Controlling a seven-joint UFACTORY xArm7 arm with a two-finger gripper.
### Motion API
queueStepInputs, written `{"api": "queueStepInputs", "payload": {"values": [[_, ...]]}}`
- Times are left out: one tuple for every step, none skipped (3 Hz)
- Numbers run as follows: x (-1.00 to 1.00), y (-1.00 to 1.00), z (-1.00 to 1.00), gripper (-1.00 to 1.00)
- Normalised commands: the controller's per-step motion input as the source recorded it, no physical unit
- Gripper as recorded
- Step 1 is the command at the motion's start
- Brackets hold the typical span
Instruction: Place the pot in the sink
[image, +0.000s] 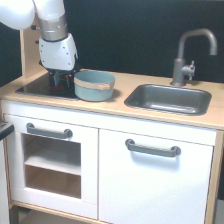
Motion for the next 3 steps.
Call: {"api": "queueStepInputs", "payload": {"values": [[0.57,0.01,-1.00,1.00],[0.05,-0.10,-1.00,0.71],[0.33,-0.04,-0.85,0.53]]}}
